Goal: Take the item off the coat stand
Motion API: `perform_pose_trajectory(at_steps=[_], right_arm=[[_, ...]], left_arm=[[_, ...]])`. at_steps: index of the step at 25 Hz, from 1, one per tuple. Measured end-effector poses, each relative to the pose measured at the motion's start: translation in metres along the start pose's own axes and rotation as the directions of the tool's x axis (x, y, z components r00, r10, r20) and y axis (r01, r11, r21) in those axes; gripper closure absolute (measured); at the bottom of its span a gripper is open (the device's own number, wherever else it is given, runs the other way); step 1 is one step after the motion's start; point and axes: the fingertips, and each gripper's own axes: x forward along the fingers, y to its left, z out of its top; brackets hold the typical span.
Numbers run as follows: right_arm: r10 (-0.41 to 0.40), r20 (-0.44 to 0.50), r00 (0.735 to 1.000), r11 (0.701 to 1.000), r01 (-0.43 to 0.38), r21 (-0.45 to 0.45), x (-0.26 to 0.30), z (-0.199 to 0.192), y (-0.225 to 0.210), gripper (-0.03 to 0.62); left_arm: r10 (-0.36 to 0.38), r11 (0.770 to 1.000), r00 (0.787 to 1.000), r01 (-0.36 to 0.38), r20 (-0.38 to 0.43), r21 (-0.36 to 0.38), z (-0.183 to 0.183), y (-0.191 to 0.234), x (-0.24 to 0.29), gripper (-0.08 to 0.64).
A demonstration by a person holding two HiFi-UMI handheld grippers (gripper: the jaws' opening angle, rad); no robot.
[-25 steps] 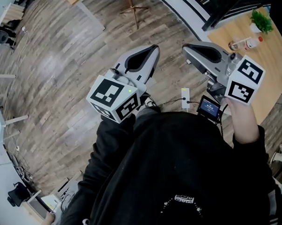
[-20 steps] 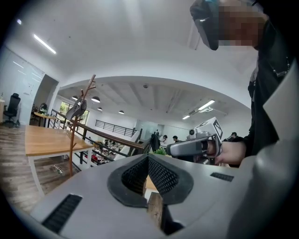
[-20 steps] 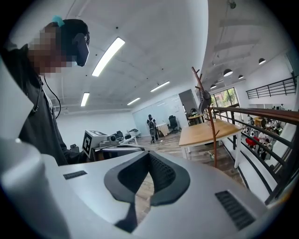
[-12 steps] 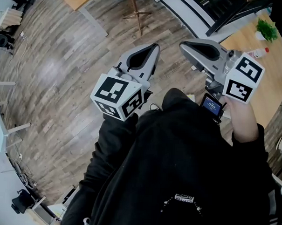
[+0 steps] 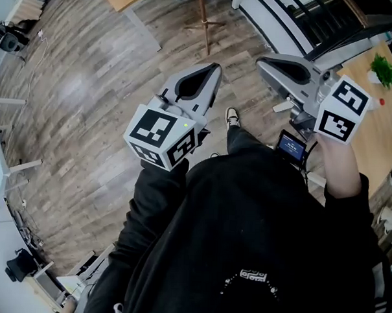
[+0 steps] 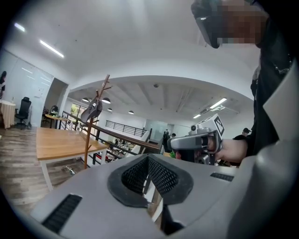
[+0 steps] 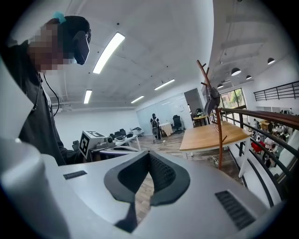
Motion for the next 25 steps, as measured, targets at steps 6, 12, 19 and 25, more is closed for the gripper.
perform_pose_trajectory(at_steps=[6, 12, 19, 25], right_arm=[[0.027, -0.002, 1.000, 0.999, -0.027, -0.032, 0.024, 0.027, -0.063, 0.575], [0.051, 0.007, 0.999, 0.998, -0.051, -0.037, 0.027, 0.062, -0.105, 0.575], [0.086, 0.021, 0.996, 0.996, -0.085, -0.039, 0.027, 0.075, -0.148, 0.575], [0.117, 0.014, 0.993, 0.991, -0.116, -0.062, 0.027, 0.085, -0.197, 0.575]], left_arm=[[0.037, 0.997, 0.999, -0.037, -0.007, 0.073, 0.028, 0.044, 0.056, 0.561], [0.009, 0.996, 1.000, -0.008, -0.004, 0.088, 0.058, 0.049, 0.094, 0.560], [0.022, 0.995, 1.000, -0.023, 0.002, 0.099, 0.075, 0.067, 0.136, 0.560], [0.036, 0.994, 0.999, -0.034, -0.015, 0.103, 0.075, 0.078, 0.181, 0.560]])
